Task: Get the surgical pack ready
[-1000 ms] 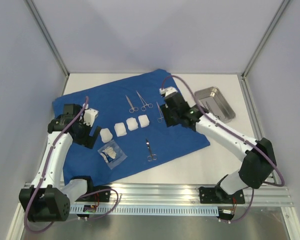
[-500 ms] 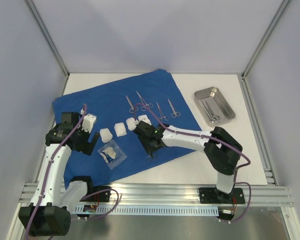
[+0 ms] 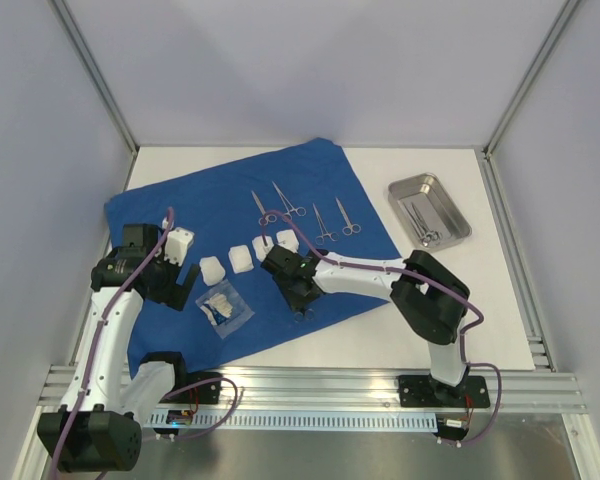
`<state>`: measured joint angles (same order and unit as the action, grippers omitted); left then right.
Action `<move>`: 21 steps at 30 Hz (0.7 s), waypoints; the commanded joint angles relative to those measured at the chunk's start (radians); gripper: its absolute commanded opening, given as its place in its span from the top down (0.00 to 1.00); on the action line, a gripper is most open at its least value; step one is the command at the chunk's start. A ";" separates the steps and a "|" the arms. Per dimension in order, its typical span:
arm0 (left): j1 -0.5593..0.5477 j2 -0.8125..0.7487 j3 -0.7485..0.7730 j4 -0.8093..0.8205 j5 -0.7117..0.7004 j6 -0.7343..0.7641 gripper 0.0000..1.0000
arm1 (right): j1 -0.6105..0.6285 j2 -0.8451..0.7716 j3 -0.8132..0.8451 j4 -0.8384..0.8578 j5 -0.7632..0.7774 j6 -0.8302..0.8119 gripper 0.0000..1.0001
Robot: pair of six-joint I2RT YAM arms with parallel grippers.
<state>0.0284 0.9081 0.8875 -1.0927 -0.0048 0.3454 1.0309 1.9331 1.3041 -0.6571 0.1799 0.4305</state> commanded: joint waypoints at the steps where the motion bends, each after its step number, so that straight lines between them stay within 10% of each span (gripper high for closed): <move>1: 0.001 0.005 0.036 -0.004 0.029 0.009 0.00 | 0.004 0.067 0.006 0.057 0.030 0.008 0.64; 11: 0.001 0.011 0.048 -0.016 0.032 0.007 0.00 | 0.004 0.098 -0.035 0.116 0.020 0.004 0.99; 21: 0.001 0.015 0.050 -0.021 0.028 0.009 0.00 | 0.003 -0.042 -0.057 0.165 0.004 -0.039 0.99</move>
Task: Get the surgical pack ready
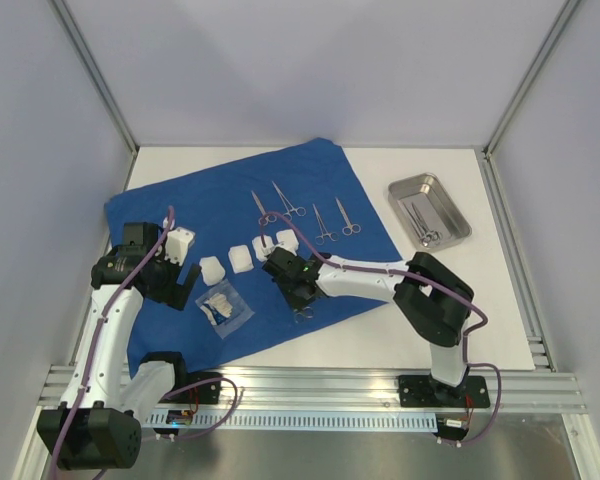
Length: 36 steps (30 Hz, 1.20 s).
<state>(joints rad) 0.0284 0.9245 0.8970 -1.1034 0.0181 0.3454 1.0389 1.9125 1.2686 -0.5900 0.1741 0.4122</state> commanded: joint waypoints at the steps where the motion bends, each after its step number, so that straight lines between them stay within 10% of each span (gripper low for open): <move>1: 0.001 0.000 0.042 -0.010 0.005 0.009 0.00 | -0.005 -0.035 -0.021 0.101 0.013 -0.026 1.00; 18: 0.001 0.022 0.077 -0.021 0.020 0.013 0.00 | -0.166 -0.185 0.017 0.082 0.002 -0.179 1.00; 36: 0.001 0.154 0.224 0.010 0.163 0.040 0.00 | -0.990 -0.146 0.176 0.019 -0.139 -0.611 0.99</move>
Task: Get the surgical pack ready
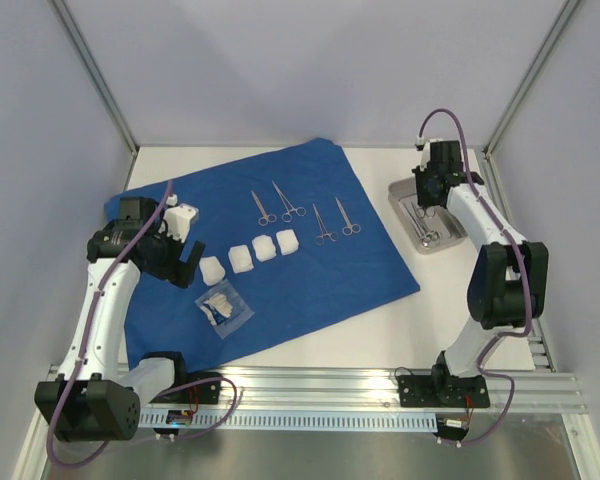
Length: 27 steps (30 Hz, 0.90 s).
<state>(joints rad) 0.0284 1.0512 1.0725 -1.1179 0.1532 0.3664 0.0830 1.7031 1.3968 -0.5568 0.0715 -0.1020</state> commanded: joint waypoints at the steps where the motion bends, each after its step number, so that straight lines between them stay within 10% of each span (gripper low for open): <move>1: 0.001 0.035 0.056 0.029 0.028 0.019 0.00 | -0.041 0.100 0.057 -0.014 -0.030 -0.110 1.00; 27: 0.002 0.171 0.038 0.116 -0.035 0.014 0.00 | -0.137 0.308 0.094 -0.052 0.019 -0.275 0.99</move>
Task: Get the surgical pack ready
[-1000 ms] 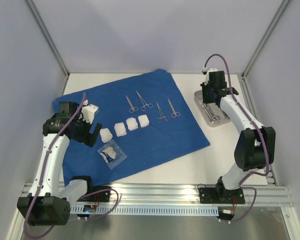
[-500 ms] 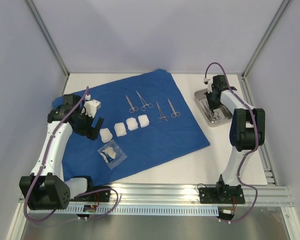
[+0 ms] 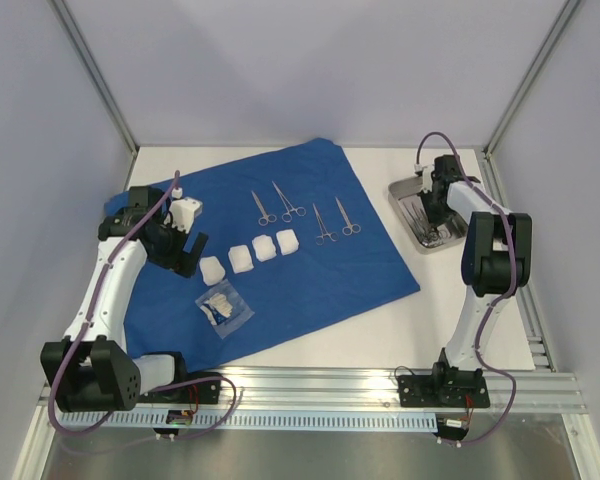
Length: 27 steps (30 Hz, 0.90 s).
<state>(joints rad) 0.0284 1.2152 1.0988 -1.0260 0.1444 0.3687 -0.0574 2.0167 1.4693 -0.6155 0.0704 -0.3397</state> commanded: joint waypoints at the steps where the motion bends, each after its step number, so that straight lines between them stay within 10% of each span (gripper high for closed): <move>1: 0.001 0.013 0.015 0.024 -0.032 0.012 0.00 | 0.004 -0.007 0.020 0.007 0.020 -0.038 0.99; 13: 0.001 0.006 0.018 0.003 -0.040 0.013 0.00 | 0.005 -0.019 0.028 -0.003 0.012 -0.019 0.60; 27: 0.001 -0.120 -0.017 -0.126 -0.140 0.027 0.00 | 0.178 -0.410 0.020 -0.118 0.091 0.263 0.56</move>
<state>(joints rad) 0.0284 1.1591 1.0920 -1.0836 0.0395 0.3695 0.0364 1.7000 1.4700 -0.6662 0.1234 -0.1699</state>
